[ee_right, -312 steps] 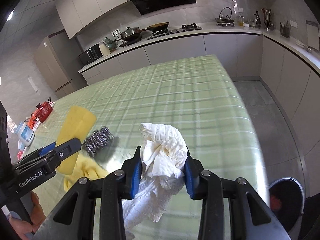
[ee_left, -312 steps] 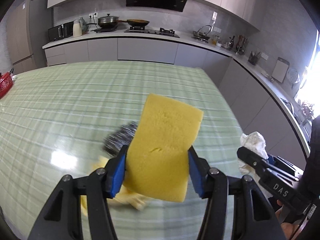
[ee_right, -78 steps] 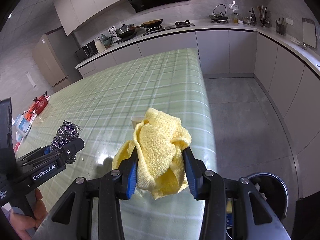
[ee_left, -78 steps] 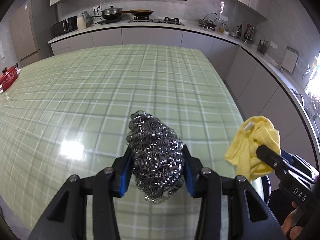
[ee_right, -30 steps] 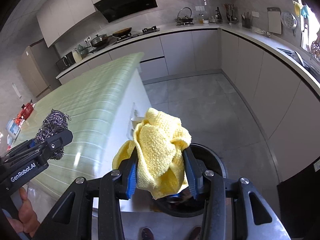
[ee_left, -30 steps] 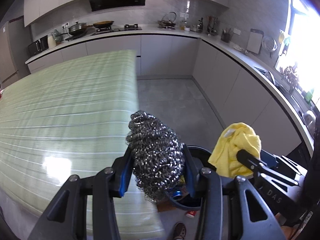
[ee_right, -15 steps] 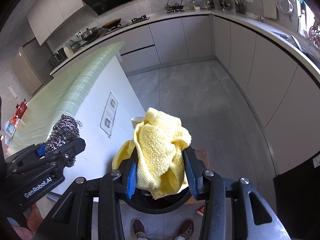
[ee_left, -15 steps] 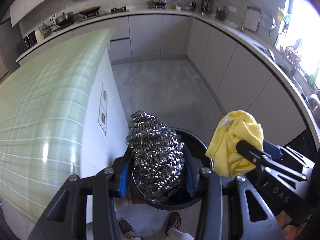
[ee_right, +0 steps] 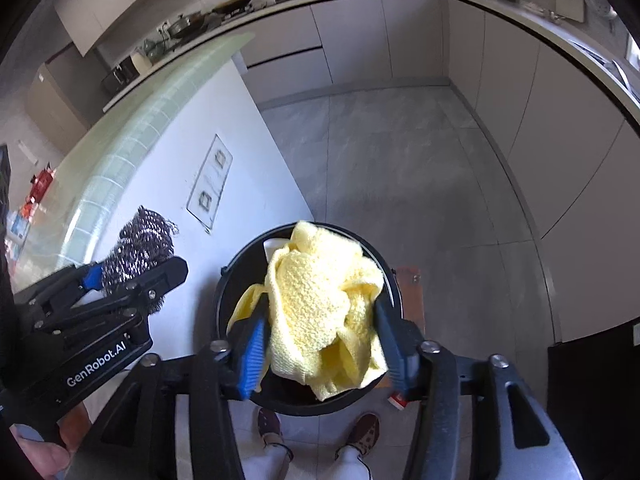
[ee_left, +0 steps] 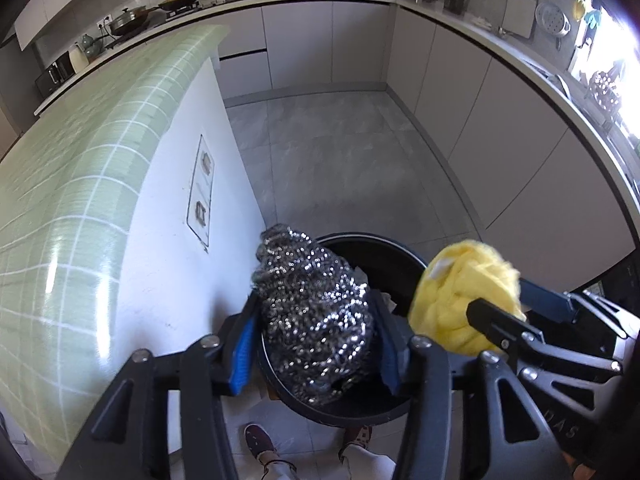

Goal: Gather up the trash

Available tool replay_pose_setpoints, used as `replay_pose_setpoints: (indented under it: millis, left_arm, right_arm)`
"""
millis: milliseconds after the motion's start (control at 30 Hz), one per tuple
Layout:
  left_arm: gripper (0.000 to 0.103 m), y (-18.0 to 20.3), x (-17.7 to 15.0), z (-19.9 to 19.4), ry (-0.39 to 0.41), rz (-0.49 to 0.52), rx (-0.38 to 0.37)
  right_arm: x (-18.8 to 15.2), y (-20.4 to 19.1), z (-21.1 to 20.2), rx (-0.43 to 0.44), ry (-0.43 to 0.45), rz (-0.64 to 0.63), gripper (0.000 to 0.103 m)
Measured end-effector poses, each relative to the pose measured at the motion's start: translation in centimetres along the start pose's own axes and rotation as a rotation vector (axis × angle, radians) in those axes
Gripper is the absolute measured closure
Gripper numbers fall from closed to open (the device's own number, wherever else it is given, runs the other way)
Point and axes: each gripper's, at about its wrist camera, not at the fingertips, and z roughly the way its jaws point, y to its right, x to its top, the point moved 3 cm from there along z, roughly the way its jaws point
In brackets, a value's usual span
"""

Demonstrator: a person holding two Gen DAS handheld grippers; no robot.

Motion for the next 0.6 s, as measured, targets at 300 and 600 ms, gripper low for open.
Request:
replay_pose_setpoints:
  millis: [300, 600]
  left_arm:
    - [0.028, 0.1, 1.6, -0.6, 0.004, 0.005, 0.034]
    - [0.025, -2.2, 2.8, -6.3, 0.104, 0.002, -0.004]
  right_arm:
    - [2.0, 0.9, -1.3, -0.046, 0.068, 0.037, 0.045]
    - [3.0, -0.6, -4.3, -0.049, 0.122, 0.064, 0.045]
